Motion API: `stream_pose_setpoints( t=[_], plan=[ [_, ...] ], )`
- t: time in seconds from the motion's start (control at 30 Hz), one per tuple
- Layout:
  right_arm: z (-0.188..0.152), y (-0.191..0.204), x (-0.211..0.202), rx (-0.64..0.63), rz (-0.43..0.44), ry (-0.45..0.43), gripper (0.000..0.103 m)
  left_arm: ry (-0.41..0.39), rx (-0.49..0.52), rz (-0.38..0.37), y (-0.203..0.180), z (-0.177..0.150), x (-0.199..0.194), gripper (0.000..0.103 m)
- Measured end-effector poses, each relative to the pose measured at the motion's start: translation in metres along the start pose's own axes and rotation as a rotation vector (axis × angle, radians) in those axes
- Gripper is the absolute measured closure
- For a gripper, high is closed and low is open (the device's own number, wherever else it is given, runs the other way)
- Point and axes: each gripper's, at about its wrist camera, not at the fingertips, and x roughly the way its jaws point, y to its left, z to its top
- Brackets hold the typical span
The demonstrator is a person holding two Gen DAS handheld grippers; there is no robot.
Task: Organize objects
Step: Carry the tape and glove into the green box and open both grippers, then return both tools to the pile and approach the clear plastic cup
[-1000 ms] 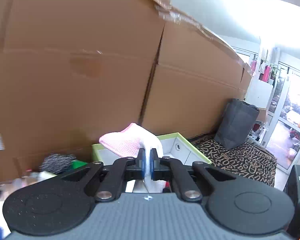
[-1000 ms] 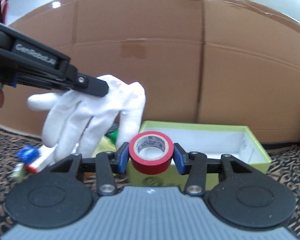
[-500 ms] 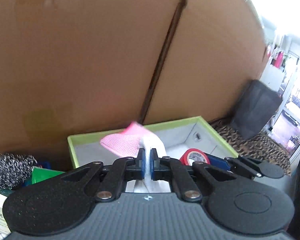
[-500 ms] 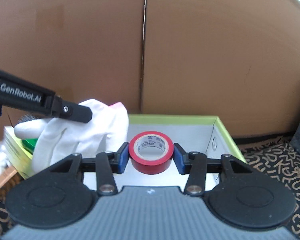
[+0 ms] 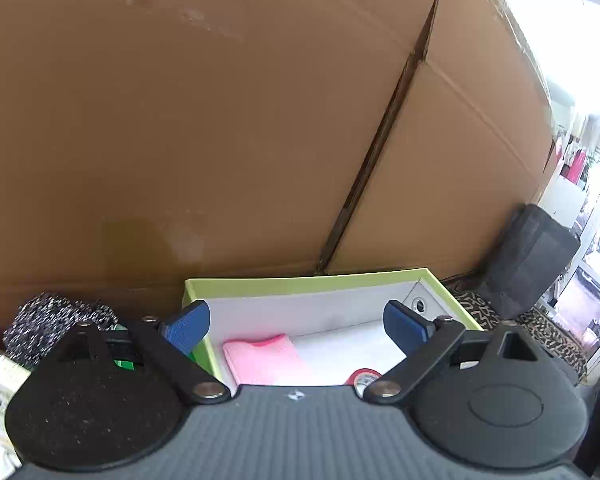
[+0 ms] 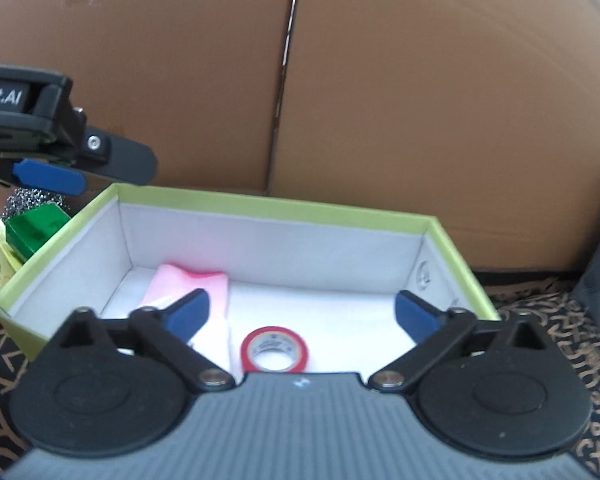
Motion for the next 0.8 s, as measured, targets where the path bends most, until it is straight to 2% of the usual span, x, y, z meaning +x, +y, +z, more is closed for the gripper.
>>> stream_pose_setpoints(
  t=[0.23, 0.4, 0.5, 0.6, 0.8],
  plan=[
    [-0.002, 0.006, -0.032, 0.015, 0.004, -0.012, 0.0, -0.022, 0.046, 0.007, -0.012, 0.0, -0.04, 0.006],
    [0.001, 0.011, -0.085, 0.023, 0.037, -0.082, 0.0, -0.017, 0.049, 0.027, -0.021, -0.006, -0.082, 0.006],
    [0.006, 0.022, -0.108, 0.018, 0.072, -0.122, 0.0, -0.012, 0.038, 0.038, -0.019, -0.02, -0.114, 0.006],
    [-0.002, 0.034, -0.132, 0.019, 0.11, -0.147, 0.0, -0.014, 0.032, 0.08, -0.016, -0.038, -0.141, 0.006],
    [-0.021, 0.062, -0.161, 0.027, 0.22, -0.116, 0.0, -0.046, -0.021, 0.15, 0.003, -0.081, -0.193, 0.006]
  ],
)
